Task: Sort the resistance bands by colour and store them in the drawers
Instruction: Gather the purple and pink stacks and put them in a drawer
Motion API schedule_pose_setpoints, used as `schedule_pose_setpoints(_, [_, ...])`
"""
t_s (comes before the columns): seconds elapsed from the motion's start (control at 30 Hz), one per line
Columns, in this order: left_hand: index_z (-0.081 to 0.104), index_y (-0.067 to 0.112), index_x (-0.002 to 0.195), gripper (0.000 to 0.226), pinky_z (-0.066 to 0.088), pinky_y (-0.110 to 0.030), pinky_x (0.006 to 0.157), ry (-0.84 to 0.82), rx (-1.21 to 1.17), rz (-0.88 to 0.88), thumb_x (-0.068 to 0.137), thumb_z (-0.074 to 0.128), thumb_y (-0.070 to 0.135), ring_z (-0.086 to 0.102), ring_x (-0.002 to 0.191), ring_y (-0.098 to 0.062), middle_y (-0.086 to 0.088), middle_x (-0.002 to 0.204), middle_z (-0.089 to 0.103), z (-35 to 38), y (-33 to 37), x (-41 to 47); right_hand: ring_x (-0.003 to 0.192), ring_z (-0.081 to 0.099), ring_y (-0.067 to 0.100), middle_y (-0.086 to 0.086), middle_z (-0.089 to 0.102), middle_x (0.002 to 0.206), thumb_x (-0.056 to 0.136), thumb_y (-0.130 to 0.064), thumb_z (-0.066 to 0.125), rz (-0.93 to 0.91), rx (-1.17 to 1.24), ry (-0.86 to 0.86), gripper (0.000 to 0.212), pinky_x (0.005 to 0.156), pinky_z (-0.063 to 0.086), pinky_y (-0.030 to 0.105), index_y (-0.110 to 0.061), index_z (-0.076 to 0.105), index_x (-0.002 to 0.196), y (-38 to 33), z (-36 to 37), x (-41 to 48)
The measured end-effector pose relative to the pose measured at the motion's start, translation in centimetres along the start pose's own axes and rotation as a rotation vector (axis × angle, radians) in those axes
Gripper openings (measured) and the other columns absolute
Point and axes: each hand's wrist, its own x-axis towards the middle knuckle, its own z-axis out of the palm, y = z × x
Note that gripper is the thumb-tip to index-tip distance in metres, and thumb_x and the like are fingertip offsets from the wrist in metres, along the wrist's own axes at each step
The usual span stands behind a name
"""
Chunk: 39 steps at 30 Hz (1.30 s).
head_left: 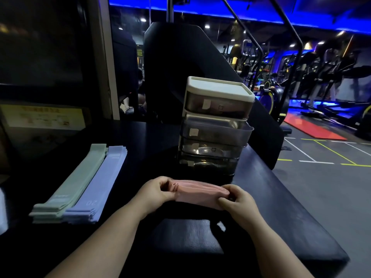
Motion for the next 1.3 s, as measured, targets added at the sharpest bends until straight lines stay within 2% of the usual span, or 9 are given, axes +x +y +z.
schedule_pose_setpoints(0.13, [0.067, 0.023, 0.105, 0.029, 0.044, -0.003, 0.066, -0.003, -0.067, 0.053, 0.081, 0.077, 0.010, 0.063, 0.089, -0.007, 0.003, 0.099, 0.071, -0.4, 2.3, 0.8, 0.071, 0.062, -0.003, -0.012, 0.071, 0.076, 0.076, -0.007, 0.074, -0.052, 0.060, 0.073, 0.032, 0.068, 0.049, 0.016, -0.037, 0.066, 0.082, -1.0, -1.2, 1.3])
schedule_pose_setpoints(0.33, [0.066, 0.023, 0.108, 0.031, 0.045, -0.016, 0.080, 0.091, -0.091, 0.213, 0.084, 0.071, 0.004, 0.062, 0.100, -0.015, -0.001, 0.108, 0.068, -1.3, 7.2, 3.4, 0.063, 0.061, -0.003, -0.008, 0.069, 0.076, 0.075, 0.002, 0.074, -0.157, 0.196, 0.233, 0.033, 0.062, 0.048, 0.011, -0.027, 0.065, 0.086, -4.4, -4.0, 3.9])
schedule_pose_setpoints(0.47, [0.064, 0.025, 0.103, 0.035, 0.045, -0.008, 0.075, 0.202, -0.133, 0.326, 0.083, 0.068, -0.004, 0.062, 0.096, -0.014, -0.002, 0.107, 0.068, -2.1, 10.8, 4.9, 0.061, 0.060, 0.003, -0.006, 0.069, 0.073, 0.074, 0.003, 0.075, -0.228, 0.261, 0.288, 0.031, 0.060, 0.050, 0.015, -0.025, 0.065, 0.084, -7.1, -6.3, 6.1])
schedule_pose_setpoints(0.57, [0.065, 0.026, 0.109, 0.034, 0.051, -0.020, 0.084, 0.301, -0.102, 0.384, 0.084, 0.069, 0.004, 0.063, 0.098, -0.016, -0.001, 0.109, 0.067, -2.2, 12.9, 6.5, 0.058, 0.058, -0.004, -0.007, 0.067, 0.075, 0.074, 0.001, 0.075, -0.286, 0.236, 0.338, 0.031, 0.060, 0.048, 0.014, -0.027, 0.064, 0.085, -8.9, -7.8, 7.8])
schedule_pose_setpoints(0.7, [0.063, 0.030, 0.106, 0.031, 0.051, -0.025, 0.085, 0.404, -0.052, 0.431, 0.083, 0.073, 0.011, 0.064, 0.095, -0.015, 0.003, 0.103, 0.067, -2.0, 14.7, 8.3, 0.071, 0.064, 0.010, 0.000, 0.069, 0.086, 0.072, -0.007, 0.077, -0.289, 0.198, 0.400, 0.031, 0.069, 0.055, 0.030, -0.032, 0.062, 0.082, -10.0, -8.8, 10.1])
schedule_pose_setpoints(0.8, [0.066, 0.027, 0.107, 0.030, 0.053, -0.031, 0.088, 0.433, 0.009, 0.412, 0.081, 0.073, 0.015, 0.064, 0.094, -0.016, 0.003, 0.100, 0.069, -1.6, 15.0, 9.3, 0.079, 0.069, 0.017, 0.002, 0.070, 0.092, 0.069, -0.011, 0.077, -0.270, 0.110, 0.415, 0.031, 0.078, 0.058, 0.040, -0.035, 0.060, 0.080, -9.7, -8.9, 11.5])
schedule_pose_setpoints(1.0, [0.058, 0.038, 0.119, 0.041, 0.043, -0.034, 0.098, 0.447, 0.235, 0.215, 0.079, 0.064, 0.039, 0.053, 0.114, -0.028, -0.002, 0.115, 0.063, -1.4, 14.6, 10.7, 0.088, 0.066, 0.021, 0.002, 0.069, 0.094, 0.073, -0.007, 0.067, -0.226, -0.005, 0.383, 0.033, 0.080, 0.054, 0.034, -0.030, 0.061, 0.094, -9.1, -8.3, 13.1])
schedule_pose_setpoints(1.2, [0.057, 0.036, 0.112, 0.044, 0.026, -0.035, 0.085, 0.418, 0.468, 0.169, 0.073, 0.055, 0.057, 0.043, 0.114, -0.030, -0.003, 0.112, 0.057, -1.7, 14.3, 11.5, 0.097, 0.058, 0.020, -0.009, 0.062, 0.091, 0.075, -0.031, 0.072, -0.145, -0.184, 0.366, 0.033, 0.096, 0.044, 0.045, -0.034, 0.059, 0.105, -8.3, -8.1, 13.8])
schedule_pose_setpoints(1.3, [0.060, 0.032, 0.112, 0.037, 0.029, -0.037, 0.096, 0.412, 0.517, 0.154, 0.080, 0.059, 0.051, 0.037, 0.113, -0.031, -0.001, 0.109, 0.043, -1.7, 14.8, 11.3, 0.105, 0.054, 0.023, -0.005, 0.062, 0.095, 0.076, -0.036, 0.070, -0.086, -0.228, 0.338, 0.031, 0.091, 0.037, 0.037, -0.036, 0.049, 0.099, -8.5, -8.0, 14.2])
